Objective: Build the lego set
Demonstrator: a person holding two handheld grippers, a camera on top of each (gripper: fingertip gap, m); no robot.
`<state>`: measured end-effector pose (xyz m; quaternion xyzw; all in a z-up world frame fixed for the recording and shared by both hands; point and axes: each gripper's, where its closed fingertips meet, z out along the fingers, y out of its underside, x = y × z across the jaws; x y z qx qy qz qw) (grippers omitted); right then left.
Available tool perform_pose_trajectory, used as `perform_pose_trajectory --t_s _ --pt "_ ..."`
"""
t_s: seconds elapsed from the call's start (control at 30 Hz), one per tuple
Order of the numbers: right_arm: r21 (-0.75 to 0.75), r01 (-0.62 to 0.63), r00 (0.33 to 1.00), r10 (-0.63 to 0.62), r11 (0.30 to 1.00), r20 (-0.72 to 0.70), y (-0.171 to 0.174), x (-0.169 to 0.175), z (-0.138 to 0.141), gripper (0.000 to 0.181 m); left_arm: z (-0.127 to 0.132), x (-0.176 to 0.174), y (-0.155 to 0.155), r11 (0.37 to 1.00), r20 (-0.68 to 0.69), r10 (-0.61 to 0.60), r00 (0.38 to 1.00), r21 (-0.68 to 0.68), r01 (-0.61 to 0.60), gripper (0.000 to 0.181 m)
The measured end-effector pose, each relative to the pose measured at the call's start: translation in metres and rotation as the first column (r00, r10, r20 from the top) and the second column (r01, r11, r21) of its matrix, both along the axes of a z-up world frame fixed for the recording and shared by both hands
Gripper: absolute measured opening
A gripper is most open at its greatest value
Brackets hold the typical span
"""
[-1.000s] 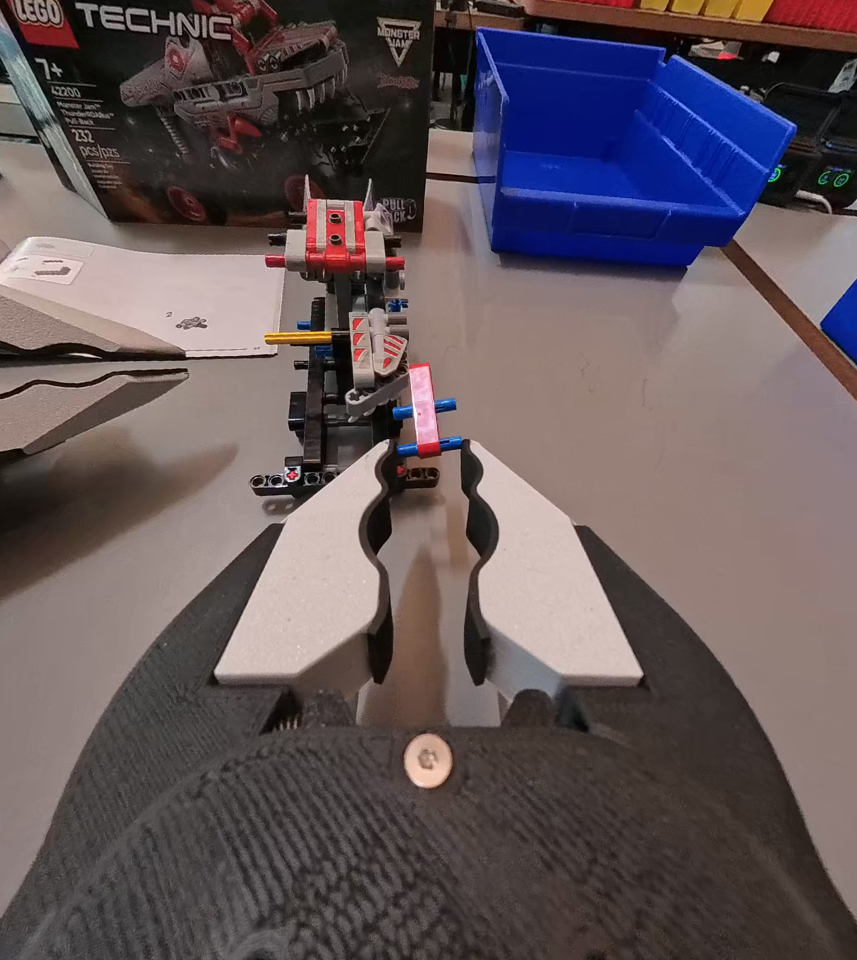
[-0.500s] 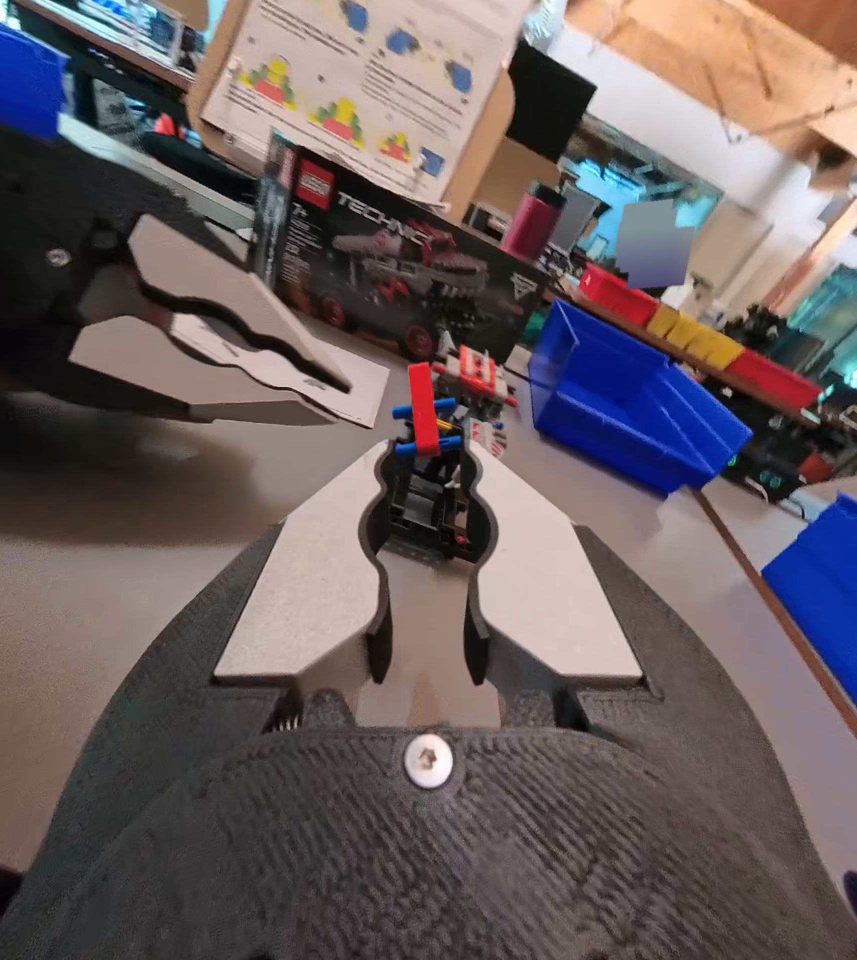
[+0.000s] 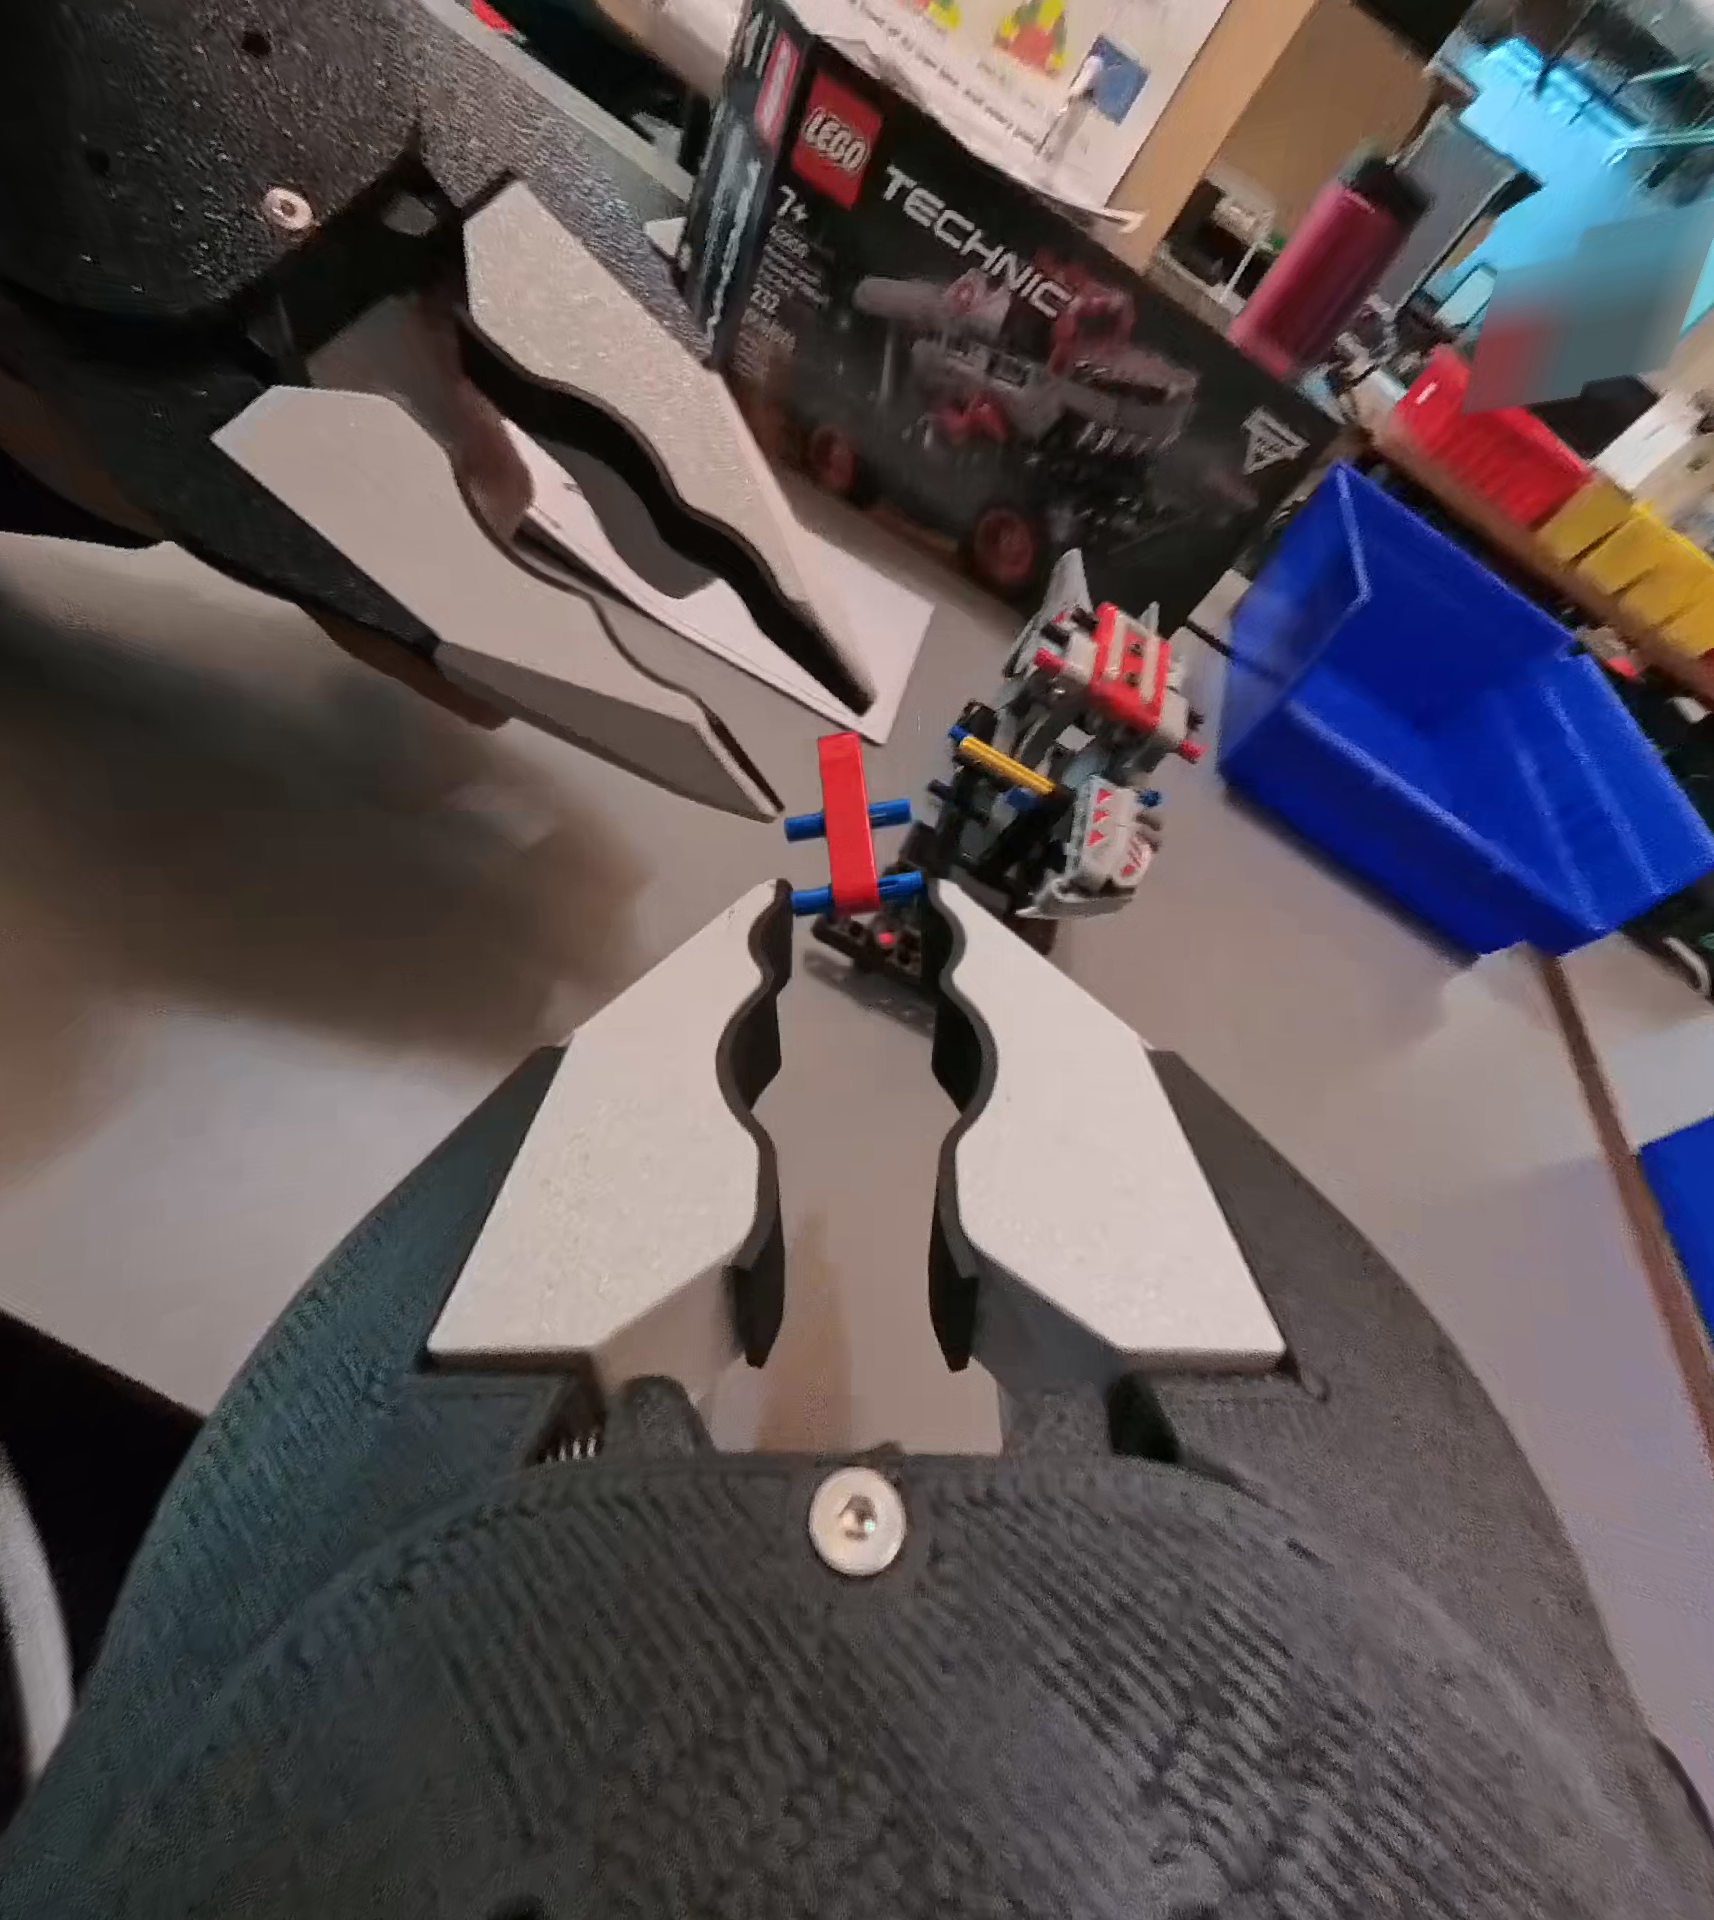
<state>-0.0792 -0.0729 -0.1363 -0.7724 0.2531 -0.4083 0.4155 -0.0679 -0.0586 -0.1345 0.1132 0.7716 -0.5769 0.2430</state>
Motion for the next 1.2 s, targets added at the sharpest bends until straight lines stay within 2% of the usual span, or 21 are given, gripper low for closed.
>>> perform_pose_trajectory --t_s 0.07,0.3,0.37,0.53,0.63,0.8,0.93,1.2 --pt "0.005 -0.023 0.999 0.023 1.0 -0.023 0.005 -0.003 -0.002 0.023 0.0 -0.005 0.0 0.999 -0.013 -0.042 0.999 0.005 0.042 0.031" --pt "0.014 -0.069 0.992 0.07 0.998 -0.102 0.018 -0.007 -0.003 0.023 -0.008 -0.019 0.005 0.981 -0.073 -0.177 0.981 0.067 0.182 0.033" --pt "-0.008 -0.079 0.991 0.078 0.997 -0.11 0.019 -0.008 -0.004 0.023 -0.007 -0.018 0.006 0.981 -0.066 -0.176 0.982 0.066 0.18 0.023" --pt "-0.016 -0.103 0.989 0.101 0.995 -0.111 0.022 -0.012 -0.003 0.024 -0.005 -0.021 0.009 0.974 -0.125 -0.219 0.968 0.031 0.224 0.022" --pt "0.022 -0.12 0.987 0.122 0.992 -0.107 0.021 -0.015 0.0 0.035 0.0 -0.023 0.011 0.967 -0.186 -0.253 0.95 -0.023 0.253 0.022" --pt "0.12 -0.14 0.986 0.149 0.983 -0.069 0.021 -0.019 0.013 0.038 0.006 -0.021 0.015 0.961 -0.242 -0.276 0.93 -0.067 0.268 0.022" --pt "0.191 -0.156 0.984 0.169 0.969 -0.054 0.026 -0.02 0.019 0.036 0.009 -0.023 0.016 0.959 -0.233 -0.284 0.93 -0.063 0.277 0.022" --pt "0.206 -0.179 0.981 0.19 0.962 -0.033 0.03 -0.021 0.023 0.023 0.011 -0.025 0.016 0.957 -0.219 -0.289 0.932 -0.054 0.284 0.022"
